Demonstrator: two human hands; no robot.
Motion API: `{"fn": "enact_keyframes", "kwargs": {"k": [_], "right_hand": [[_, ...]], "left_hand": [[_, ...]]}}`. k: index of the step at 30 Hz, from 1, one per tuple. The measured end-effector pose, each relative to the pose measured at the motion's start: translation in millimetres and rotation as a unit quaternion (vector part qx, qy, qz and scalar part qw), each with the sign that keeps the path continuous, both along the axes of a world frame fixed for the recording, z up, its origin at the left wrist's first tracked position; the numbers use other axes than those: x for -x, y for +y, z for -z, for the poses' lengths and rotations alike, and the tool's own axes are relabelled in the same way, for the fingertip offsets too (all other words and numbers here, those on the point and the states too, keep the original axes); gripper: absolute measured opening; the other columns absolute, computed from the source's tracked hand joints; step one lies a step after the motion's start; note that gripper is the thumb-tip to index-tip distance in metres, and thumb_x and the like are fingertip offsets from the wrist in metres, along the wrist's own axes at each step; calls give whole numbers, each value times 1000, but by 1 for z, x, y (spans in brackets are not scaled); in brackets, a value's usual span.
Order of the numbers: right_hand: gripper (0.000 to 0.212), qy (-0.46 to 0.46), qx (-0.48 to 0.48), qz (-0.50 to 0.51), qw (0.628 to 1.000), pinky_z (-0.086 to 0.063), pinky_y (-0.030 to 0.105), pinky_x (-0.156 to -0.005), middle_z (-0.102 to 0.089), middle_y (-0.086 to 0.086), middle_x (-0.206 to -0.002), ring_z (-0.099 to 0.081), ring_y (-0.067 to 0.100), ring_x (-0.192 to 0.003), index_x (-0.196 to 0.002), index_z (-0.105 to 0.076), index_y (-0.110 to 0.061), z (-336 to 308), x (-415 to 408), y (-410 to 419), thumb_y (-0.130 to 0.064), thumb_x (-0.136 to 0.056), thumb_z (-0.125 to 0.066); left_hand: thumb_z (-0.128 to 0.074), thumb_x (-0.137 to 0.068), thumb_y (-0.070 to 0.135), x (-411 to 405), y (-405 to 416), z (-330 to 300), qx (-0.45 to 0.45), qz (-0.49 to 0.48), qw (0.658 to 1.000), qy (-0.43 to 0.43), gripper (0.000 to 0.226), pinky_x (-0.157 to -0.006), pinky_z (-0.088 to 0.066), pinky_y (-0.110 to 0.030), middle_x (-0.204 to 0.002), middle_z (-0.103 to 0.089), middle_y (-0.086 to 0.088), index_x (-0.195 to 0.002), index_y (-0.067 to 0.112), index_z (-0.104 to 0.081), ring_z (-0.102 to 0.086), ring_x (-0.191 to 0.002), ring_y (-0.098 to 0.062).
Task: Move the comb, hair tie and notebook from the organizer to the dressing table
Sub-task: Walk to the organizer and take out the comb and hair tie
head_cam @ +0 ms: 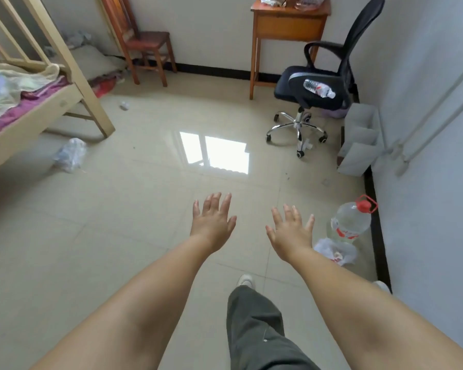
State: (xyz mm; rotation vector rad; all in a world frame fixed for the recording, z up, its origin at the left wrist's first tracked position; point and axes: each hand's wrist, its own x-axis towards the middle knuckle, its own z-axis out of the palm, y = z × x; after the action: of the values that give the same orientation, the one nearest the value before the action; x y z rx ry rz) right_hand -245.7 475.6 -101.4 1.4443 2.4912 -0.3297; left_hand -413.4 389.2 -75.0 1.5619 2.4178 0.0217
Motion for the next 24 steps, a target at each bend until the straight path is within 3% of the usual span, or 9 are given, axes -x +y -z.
{"fn": "enact_keyframes", "kwargs": {"k": [14,24], "right_hand": [[57,6,-36,-35,999,1,60,-114,-7,5,-161,-1,23,-148,-150,-3,-27,-35,245,370,-44,-97,-18],[55,43,-46,48,997,-4,58,-115,-10,4,-160,-5,23,-148,-149,-10,-29,-50,398,632,-42,-97,-22]], "left_hand": [[-22,-98,42,245,337,-9,14,-52,998,15,59,-119,-2,-50,-159,-7,-5,-149,22,-1,-4,-147,-22],[-21,-98,41,418,635,-27,0,41,999,27,59,-119,-1,-49,-160,-6,-4,-150,22,-1,0,-148,-21]]}}
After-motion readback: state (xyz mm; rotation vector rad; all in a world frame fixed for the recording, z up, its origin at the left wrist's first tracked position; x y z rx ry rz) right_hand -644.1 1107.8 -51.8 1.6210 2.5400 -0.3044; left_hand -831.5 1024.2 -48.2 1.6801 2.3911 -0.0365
